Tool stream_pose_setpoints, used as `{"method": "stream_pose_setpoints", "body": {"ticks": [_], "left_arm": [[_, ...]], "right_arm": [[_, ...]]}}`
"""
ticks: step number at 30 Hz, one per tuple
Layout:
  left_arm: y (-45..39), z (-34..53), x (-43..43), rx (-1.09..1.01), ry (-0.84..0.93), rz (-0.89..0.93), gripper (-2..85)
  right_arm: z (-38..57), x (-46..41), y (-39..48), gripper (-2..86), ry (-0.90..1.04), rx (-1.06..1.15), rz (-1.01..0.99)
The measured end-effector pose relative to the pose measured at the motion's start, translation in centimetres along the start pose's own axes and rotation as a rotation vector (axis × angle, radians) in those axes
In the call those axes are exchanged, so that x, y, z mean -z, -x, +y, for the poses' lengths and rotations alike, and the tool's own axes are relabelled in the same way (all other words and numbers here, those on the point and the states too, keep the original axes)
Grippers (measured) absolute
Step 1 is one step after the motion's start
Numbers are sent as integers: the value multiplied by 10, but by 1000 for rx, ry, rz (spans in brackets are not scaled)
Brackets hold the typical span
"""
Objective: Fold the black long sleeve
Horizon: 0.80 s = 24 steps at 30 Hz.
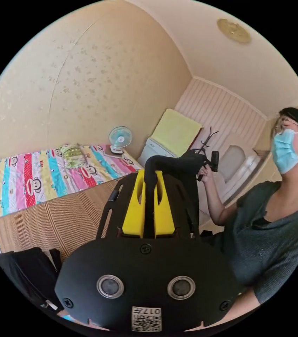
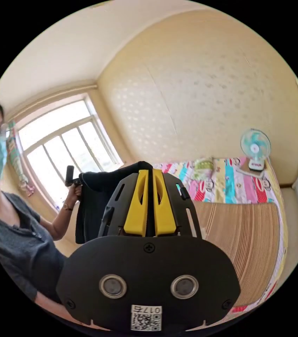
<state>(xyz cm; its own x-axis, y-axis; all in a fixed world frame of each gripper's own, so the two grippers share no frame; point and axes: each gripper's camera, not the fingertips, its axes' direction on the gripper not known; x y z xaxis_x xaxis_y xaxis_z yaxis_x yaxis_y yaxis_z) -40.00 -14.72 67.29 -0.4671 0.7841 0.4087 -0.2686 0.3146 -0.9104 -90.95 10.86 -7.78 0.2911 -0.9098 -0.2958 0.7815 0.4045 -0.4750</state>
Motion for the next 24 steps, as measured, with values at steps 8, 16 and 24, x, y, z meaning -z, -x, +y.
{"method": "stream_pose_setpoints", "body": {"ticks": [8, 16, 24], "left_arm": [[306, 62, -220, 590, 297, -505, 70], [304, 290, -314, 638, 473, -272, 84], [297, 383, -302, 685, 496, -495, 112]], "right_arm": [[87, -323, -212, 63, 487, -479, 431], [313, -349, -217, 75, 820, -301, 487], [363, -302, -266, 71, 739, -303, 412]]}}
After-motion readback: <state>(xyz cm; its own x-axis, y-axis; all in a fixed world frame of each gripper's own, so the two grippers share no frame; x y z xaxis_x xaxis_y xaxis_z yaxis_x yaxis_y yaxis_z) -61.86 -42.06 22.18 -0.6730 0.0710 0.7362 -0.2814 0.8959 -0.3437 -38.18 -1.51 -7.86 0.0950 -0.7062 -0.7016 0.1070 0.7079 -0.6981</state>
